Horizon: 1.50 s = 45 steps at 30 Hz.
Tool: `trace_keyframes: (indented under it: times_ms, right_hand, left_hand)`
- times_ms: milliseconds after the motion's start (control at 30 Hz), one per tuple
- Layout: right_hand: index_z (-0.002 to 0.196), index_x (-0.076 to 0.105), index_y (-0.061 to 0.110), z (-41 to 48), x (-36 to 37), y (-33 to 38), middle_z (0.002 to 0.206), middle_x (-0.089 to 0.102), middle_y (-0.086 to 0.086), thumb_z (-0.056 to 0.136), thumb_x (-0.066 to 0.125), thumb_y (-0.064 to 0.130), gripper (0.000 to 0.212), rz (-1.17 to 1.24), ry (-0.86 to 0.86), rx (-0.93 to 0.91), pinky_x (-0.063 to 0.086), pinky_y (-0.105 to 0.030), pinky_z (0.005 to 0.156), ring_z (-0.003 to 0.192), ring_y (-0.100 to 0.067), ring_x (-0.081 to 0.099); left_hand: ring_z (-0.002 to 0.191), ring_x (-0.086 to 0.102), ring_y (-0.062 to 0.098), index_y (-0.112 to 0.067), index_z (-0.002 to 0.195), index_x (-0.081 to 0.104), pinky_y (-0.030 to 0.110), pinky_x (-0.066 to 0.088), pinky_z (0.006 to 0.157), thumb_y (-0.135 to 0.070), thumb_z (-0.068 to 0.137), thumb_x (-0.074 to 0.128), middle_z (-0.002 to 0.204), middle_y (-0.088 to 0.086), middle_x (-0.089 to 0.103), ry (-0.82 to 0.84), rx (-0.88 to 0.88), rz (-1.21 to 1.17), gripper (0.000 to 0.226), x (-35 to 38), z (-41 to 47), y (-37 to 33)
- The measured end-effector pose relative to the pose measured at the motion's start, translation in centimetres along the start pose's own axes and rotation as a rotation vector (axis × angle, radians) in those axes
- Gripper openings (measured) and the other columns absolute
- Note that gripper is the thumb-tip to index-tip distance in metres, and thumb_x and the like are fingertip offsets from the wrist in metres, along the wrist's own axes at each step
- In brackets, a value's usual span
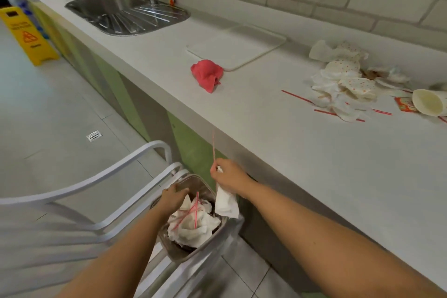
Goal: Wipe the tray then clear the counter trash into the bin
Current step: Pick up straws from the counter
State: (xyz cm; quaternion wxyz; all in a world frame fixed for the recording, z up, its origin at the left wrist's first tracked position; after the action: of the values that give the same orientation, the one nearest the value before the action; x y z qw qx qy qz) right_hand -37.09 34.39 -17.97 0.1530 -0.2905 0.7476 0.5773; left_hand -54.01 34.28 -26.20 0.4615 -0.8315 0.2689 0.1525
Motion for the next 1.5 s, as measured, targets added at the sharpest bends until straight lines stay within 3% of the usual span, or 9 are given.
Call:
trace_keyframes:
  times_ms: [67, 233, 433, 533, 700, 833, 967, 1133, 1500]
  right_hand:
    - [0.092, 0.054, 0.010, 0.7, 1.7, -0.3, 0.106, 0.062, -0.015, 0.093, 0.047, 0.011, 0.008, 0.048, -0.039, 0.007, 0.039, -0.028, 0.075, 0.092, -0.023, 0.054]
    - [0.102, 0.050, 0.012, 1.6, 5.7, -0.6, 0.118, 0.054, -0.014, 0.093, 0.050, 0.016, 0.009, 0.066, 0.009, 0.040, 0.029, -0.018, 0.073, 0.094, -0.018, 0.046]
    - [0.130, 0.043, 0.010, 1.3, 7.3, -3.0, 0.135, 0.043, -0.010, 0.082, 0.068, 0.016, 0.054, -0.027, 0.227, 0.191, 0.046, -0.026, 0.086, 0.115, -0.022, 0.052]
    - [0.127, 0.048, 0.010, 0.7, 5.0, -2.1, 0.127, 0.051, -0.012, 0.085, 0.060, 0.010, 0.044, -0.067, 0.189, 0.161, 0.041, -0.021, 0.064, 0.096, -0.020, 0.053]
    - [0.121, 0.056, 0.006, -1.6, 0.1, 1.0, 0.101, 0.058, -0.006, 0.089, 0.058, 0.013, 0.033, -0.202, 0.203, 0.035, 0.037, -0.020, 0.061, 0.088, -0.016, 0.048]
    - [0.119, 0.054, 0.007, -3.9, -4.6, 1.9, 0.094, 0.055, -0.007, 0.091, 0.052, 0.012, 0.029, -0.267, 0.187, 0.063, 0.046, -0.022, 0.052, 0.061, -0.017, 0.056]
    - [0.112, 0.057, 0.009, -6.2, -10.4, 0.8, 0.082, 0.062, -0.006, 0.092, 0.053, 0.017, 0.022, -0.315, 0.075, 0.135, 0.046, -0.021, 0.051, 0.052, -0.012, 0.057]
    - [0.104, 0.061, 0.010, -10.3, -17.7, -2.9, 0.067, 0.060, -0.001, 0.089, 0.054, 0.016, 0.017, -0.317, -0.080, 0.260, 0.046, -0.022, 0.060, 0.058, -0.013, 0.057]
    - [0.100, 0.060, 0.014, -21.3, -32.5, -17.6, 0.118, 0.059, -0.004, 0.088, 0.057, 0.019, 0.013, -0.314, -0.528, 0.600, 0.047, -0.029, 0.080, 0.104, -0.022, 0.058]
  left_hand:
    - [0.123, 0.044, 0.035, -0.007, 0.134, 0.042, 0.034, 0.040, 0.095, -0.033, 0.094, 0.047, 0.142, 0.017, 0.036, 0.002, -0.032, 0.019, 0.048, -1.0, 0.1, 0.4]
    - [0.123, 0.046, 0.034, -0.005, 0.132, 0.046, 0.041, 0.040, 0.104, -0.025, 0.095, 0.045, 0.138, 0.020, 0.045, -0.101, -0.014, 0.026, 0.043, -3.3, 0.4, 0.0]
    - [0.113, 0.052, 0.033, -0.003, 0.126, 0.052, 0.036, 0.042, 0.096, -0.018, 0.095, 0.046, 0.128, 0.020, 0.052, -0.173, 0.078, 0.022, 0.036, -4.3, 0.1, -2.0]
    - [0.099, 0.054, 0.027, 0.001, 0.122, 0.053, 0.029, 0.039, 0.081, -0.011, 0.094, 0.045, 0.120, 0.020, 0.058, -0.202, 0.177, 0.027, 0.031, -3.8, -0.6, -4.6]
    - [0.109, 0.055, 0.026, -0.002, 0.117, 0.057, 0.029, 0.041, 0.088, -0.009, 0.094, 0.045, 0.118, 0.014, 0.059, -0.218, 0.376, 0.006, 0.027, -2.0, -2.5, -10.6]
    - [0.087, 0.060, 0.017, -0.010, 0.108, 0.059, 0.023, 0.044, 0.075, -0.010, 0.094, 0.047, 0.103, 0.005, 0.060, -0.143, 0.543, -0.099, 0.019, 0.5, -4.9, -16.1]
    - [0.071, 0.060, 0.010, -0.013, 0.100, 0.060, 0.019, 0.042, 0.061, -0.009, 0.092, 0.048, 0.098, 0.002, 0.061, -0.079, 0.676, -0.134, 0.015, 3.9, -7.5, -21.4]
    - [0.084, 0.058, 0.018, -0.014, 0.100, 0.060, 0.017, 0.040, 0.065, -0.009, 0.093, 0.046, 0.097, -0.002, 0.059, 0.015, 0.757, -0.107, 0.016, 9.7, -10.6, -26.4]
    - [0.071, 0.050, 0.012, -0.022, 0.094, 0.058, 0.017, 0.040, 0.062, -0.012, 0.093, 0.047, 0.091, -0.004, 0.052, 0.290, 0.878, -0.030, 0.015, 24.0, -16.4, -33.5]
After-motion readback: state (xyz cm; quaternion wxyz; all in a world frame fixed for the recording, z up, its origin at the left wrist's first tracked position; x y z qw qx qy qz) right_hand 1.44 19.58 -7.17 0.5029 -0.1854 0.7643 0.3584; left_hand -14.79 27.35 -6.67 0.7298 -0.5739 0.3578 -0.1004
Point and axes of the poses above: each hand's wrist, its own z-axis towards the middle knuckle, its own x-axis out of the palm, y = z × x, the point moved 7 cm from there along z, towards the middle knuckle
